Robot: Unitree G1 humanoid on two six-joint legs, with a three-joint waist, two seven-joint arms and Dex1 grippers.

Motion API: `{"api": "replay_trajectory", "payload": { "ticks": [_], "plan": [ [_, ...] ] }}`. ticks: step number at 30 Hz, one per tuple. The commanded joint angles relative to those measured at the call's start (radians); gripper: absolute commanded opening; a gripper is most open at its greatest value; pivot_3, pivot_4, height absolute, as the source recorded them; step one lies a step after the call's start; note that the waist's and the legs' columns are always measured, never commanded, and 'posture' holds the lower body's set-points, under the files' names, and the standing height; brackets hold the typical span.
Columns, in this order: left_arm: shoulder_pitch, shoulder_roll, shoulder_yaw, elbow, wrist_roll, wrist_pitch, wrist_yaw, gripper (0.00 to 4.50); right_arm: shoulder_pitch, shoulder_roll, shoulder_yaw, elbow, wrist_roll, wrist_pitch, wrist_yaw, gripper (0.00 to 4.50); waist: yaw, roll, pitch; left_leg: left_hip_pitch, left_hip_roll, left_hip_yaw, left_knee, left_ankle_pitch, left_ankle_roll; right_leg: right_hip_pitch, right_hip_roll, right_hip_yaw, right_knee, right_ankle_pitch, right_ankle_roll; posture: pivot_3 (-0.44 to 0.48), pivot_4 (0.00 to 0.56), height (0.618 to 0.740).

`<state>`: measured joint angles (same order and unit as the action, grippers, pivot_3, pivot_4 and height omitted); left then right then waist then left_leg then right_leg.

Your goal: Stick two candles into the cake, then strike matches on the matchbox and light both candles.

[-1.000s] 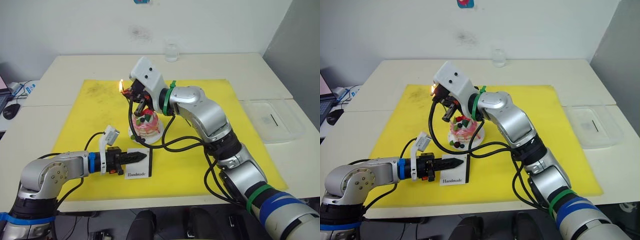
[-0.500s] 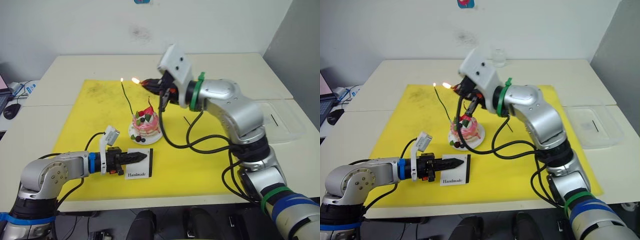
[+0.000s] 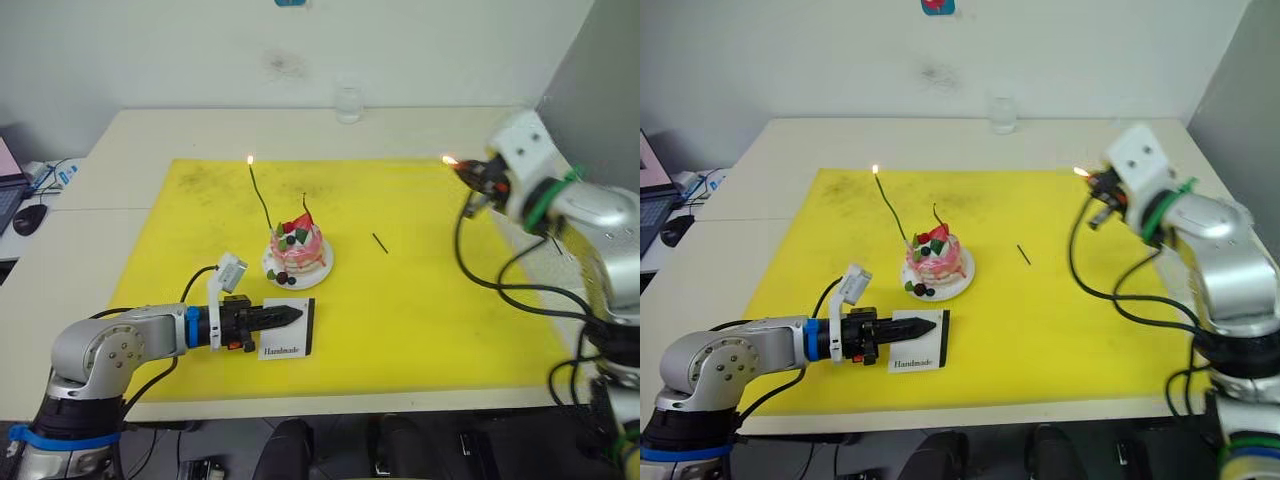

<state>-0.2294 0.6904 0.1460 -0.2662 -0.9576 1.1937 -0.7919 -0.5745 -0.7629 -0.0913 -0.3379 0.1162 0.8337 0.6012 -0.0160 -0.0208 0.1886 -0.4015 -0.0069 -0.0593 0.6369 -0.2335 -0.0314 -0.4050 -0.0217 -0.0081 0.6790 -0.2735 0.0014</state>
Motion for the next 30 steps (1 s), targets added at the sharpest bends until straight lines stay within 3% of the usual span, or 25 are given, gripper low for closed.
{"api": "replay_trajectory", "payload": {
  "ticks": [1, 6, 13, 17, 20, 23, 25, 30],
  "plan": [
    [-0.003, -0.027, 0.005, -0.043, -0.042, 0.008, 0.014, 0.00, 0.088, -0.048, -0.117, -0.018, -0.040, -0.027, -0.054, 0.03, 0.002, 0.000, 0.000, 0.000, 0.000, 0.000, 0.000, 0.000, 0.000, 0.000, 0.000, 0.000, 0.000, 0.000, 0.000, 0.000, 0.150, 0.740],
    [0.000, -0.037, -0.001, -0.043, -0.041, 0.003, 0.023, 0.00, 0.171, -0.065, -0.163, 0.020, -0.057, -0.065, -0.092, 0.03, 0.006, 0.000, 0.000, 0.002, 0.000, 0.004, 0.001, 0.000, 0.000, 0.000, 0.000, 0.002, 0.001, 0.000, 0.001, 0.000, 0.150, 0.740],
    [0.022, 0.015, 0.043, -0.029, -0.020, -0.020, 0.013, 0.00, 0.200, -0.069, -0.144, 0.141, -0.096, -0.115, -0.134, 0.03, 0.009, 0.000, 0.000, 0.001, 0.000, 0.005, 0.003, 0.000, 0.000, 0.001, 0.000, 0.004, 0.001, 0.000, 0.002, 0.000, 0.150, 0.740],
    [0.030, 0.089, 0.141, -0.041, -0.124, 0.042, -0.027, 0.00, 0.208, -0.071, -0.133, 0.193, -0.113, -0.145, -0.149, 0.03, 0.007, 0.000, 0.000, 0.001, 0.001, 0.006, 0.003, 0.000, 0.000, 0.000, 0.001, 0.004, 0.001, 0.000, 0.002, 0.000, 0.150, 0.740],
    [0.007, 0.139, 0.214, -0.062, -0.309, 0.139, -0.029, 0.00, 0.208, -0.072, -0.129, 0.217, -0.117, -0.157, -0.147, 0.03, 0.006, 0.000, 0.000, 0.001, 0.002, 0.006, 0.003, 0.000, 0.000, 0.000, 0.002, 0.003, 0.001, 0.000, 0.001, 0.000, 0.150, 0.740],
    [-0.030, 0.165, 0.219, -0.100, -0.466, 0.179, 0.028, 0.00, 0.200, -0.073, -0.114, 0.252, -0.122, -0.165, -0.145, 0.03, 0.006, 0.000, 0.000, 0.001, 0.002, 0.005, 0.003, 0.000, 0.000, 0.000, 0.001, 0.003, 0.001, 0.000, 0.002, 0.000, 0.150, 0.740],
    [-0.042, 0.167, 0.206, -0.109, -0.503, 0.174, 0.072, 0.00, 0.194, -0.075, -0.101, 0.271, -0.126, -0.166, -0.141, 0.03, 0.007, 0.000, 0.000, 0.001, 0.001, 0.005, 0.004, 0.000, 0.000, 0.001, 0.001, 0.003, 0.001, 0.000, 0.002, 0.000, 0.150, 0.740],
    [-0.079, 0.117, 0.158, -0.082, -0.443, 0.106, 0.166, 0.00, 0.181, -0.074, -0.075, 0.339, -0.153, -0.182, -0.167, 0.03, 0.008, 0.000, 0.000, 0.001, 0.001, 0.006, 0.004, 0.000, 0.000, 0.001, 0.001, 0.005, 0.001, 0.001, 0.003, 0.000, 0.150, 0.740]
  ]
}}
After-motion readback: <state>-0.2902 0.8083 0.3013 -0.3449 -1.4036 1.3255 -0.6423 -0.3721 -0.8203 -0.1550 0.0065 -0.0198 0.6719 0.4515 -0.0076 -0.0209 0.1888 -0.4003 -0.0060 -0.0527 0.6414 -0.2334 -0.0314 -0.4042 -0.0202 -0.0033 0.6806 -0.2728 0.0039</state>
